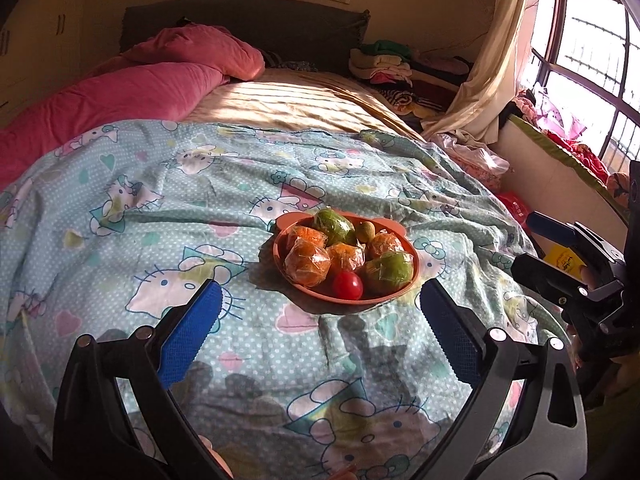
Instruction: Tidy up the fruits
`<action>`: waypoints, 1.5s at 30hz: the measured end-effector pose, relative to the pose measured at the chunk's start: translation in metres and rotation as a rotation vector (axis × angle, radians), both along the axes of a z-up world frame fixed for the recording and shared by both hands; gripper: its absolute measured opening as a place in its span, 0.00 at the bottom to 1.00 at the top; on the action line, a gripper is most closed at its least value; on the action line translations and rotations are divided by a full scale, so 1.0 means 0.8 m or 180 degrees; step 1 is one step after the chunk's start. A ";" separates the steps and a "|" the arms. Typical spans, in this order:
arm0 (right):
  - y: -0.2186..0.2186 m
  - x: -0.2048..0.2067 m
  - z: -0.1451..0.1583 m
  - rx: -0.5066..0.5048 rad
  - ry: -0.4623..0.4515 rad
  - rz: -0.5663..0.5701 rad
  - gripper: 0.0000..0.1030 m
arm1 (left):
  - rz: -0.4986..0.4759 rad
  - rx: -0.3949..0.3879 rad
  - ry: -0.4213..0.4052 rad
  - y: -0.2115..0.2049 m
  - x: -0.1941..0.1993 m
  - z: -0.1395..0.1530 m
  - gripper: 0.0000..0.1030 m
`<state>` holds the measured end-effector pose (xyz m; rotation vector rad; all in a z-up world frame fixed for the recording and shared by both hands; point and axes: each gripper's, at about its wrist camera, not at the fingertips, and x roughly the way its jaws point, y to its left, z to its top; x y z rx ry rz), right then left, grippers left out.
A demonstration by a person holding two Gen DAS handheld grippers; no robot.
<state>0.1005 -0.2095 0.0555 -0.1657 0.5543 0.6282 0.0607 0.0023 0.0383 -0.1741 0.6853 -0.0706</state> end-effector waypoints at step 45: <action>-0.008 -0.062 -0.088 -0.0238 0.0241 -0.0298 0.95 | 0.0145 0.0032 0.0347 -0.011 -0.061 -0.071 0.91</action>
